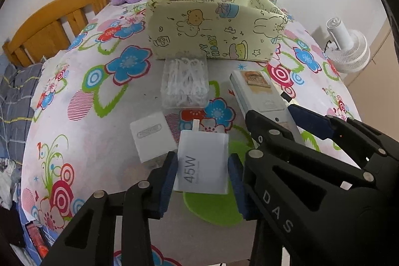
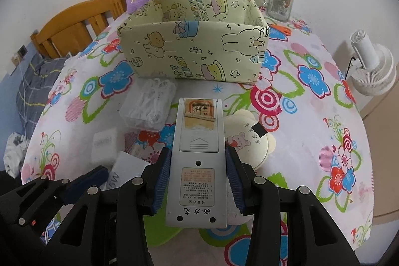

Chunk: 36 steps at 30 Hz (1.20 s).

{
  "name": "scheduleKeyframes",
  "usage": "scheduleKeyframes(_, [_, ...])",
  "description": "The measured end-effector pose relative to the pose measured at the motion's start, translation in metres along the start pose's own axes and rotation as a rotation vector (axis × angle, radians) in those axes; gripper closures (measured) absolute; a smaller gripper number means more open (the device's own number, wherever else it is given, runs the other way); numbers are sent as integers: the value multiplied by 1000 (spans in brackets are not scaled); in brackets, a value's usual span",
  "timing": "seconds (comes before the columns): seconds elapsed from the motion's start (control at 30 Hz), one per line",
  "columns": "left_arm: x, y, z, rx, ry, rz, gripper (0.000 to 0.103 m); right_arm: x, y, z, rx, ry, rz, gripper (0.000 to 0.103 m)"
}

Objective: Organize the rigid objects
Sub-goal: 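Lift and carry both held items over the fabric box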

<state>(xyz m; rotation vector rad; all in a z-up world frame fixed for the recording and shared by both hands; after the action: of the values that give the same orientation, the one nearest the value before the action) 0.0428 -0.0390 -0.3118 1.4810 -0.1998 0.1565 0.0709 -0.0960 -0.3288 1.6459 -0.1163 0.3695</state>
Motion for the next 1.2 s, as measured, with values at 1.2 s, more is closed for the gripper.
scheduleKeyframes(1.2, [32, 42, 20, 9, -55, 84, 55, 25, 47, 21, 9, -61, 85, 56])
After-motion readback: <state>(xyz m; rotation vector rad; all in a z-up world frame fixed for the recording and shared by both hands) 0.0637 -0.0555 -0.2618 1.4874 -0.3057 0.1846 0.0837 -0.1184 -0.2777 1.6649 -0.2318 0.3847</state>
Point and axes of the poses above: each gripper's, at about its wrist camera, not at the fingertips, and y roughly against the way its jaws point, z to its right, x to its top, the point moved 6 cm from there along -y, roughly the way its jaws point, and after that the axes turned 14 degrees about -z, right-handed, at the moved point
